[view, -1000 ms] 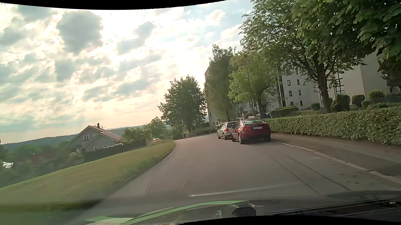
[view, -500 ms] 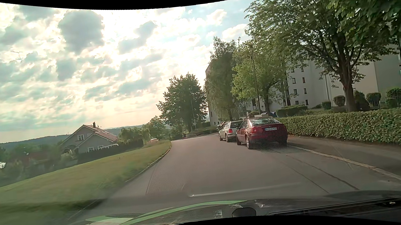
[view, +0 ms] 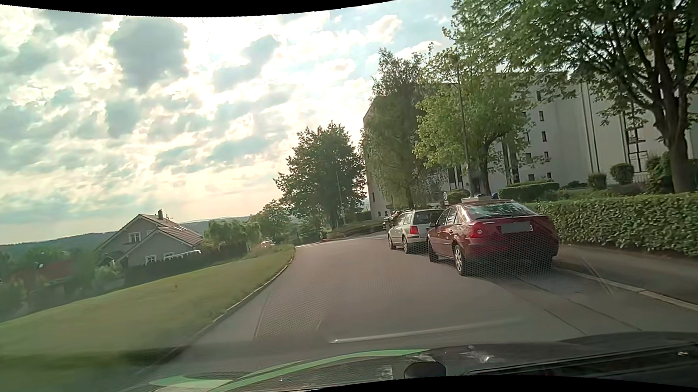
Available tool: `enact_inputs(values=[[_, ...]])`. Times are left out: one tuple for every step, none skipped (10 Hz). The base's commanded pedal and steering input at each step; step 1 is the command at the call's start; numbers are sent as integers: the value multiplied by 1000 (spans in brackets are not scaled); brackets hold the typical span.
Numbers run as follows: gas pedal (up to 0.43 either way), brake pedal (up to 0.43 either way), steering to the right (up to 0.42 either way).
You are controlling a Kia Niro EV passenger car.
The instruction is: Follow the waypoints while adhering to traffic rules and regulations
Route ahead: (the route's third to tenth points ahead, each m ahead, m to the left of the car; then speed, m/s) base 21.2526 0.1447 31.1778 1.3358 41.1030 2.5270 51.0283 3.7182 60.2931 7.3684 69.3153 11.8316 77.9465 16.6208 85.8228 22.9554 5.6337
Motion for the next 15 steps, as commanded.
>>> enact_inputs(values=[[79, 0, -30], [79, 0, -33], [79, 0, -35], [79, 0, -38], [79, 0, -40], [79, 0, -40], [79, 0, -43], [79, 0, -46], [79, 0, -49], [79, 0, -51], [79, 0, -53], [79, 0, -53], [79, 0, -53], [79, 0, -52], [79, 0, -49]])
